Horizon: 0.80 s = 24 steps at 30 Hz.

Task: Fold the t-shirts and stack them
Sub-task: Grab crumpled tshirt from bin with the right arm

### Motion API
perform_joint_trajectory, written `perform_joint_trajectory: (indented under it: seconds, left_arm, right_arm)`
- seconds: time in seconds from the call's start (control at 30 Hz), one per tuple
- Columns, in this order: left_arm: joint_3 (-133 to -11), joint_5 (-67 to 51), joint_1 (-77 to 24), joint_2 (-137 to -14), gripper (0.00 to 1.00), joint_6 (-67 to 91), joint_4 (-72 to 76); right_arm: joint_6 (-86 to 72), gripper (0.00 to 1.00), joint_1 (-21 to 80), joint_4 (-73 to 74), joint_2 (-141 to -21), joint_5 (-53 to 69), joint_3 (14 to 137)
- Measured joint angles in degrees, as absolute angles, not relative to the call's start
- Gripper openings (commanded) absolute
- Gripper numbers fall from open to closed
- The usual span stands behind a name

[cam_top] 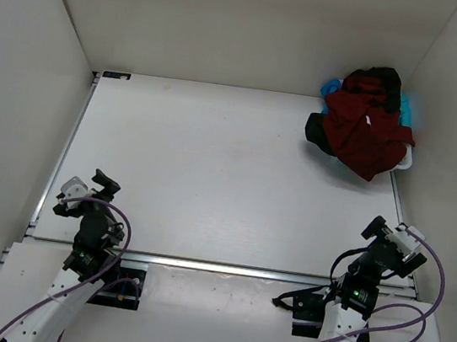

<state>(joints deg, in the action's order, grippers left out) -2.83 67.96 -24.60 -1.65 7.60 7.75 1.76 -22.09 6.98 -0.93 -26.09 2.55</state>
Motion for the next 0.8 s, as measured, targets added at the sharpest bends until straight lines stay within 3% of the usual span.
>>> perform_joint_trajectory:
  seconds: [0.33, 0.47, 0.67, 0.8]
  left_arm:
    - [-2.8, 68.0, -24.9, -1.7, 0.99, 7.5, 7.8]
    - [-2.8, 64.7, -25.0, -1.7, 0.99, 4.0, 8.4]
    - [-4.3, 50.8, -25.0, -3.9, 0.99, -7.6, 9.8]
    - [-16.8, 42.3, -25.2, -15.9, 0.98, -13.0, 4.6]
  right_arm:
    - [5.1, 0.99, -23.5, 8.3, -0.9, -15.2, 5.5]
    - [1.8, 0.99, -19.4, 1.7, -3.5, -10.3, 7.7]
    - [-0.3, 0.99, -3.0, -2.1, -32.2, -5.6, 25.6]
    - [-1.6, 0.99, -2.2, 1.8, -52.5, -2.5, 45.8]
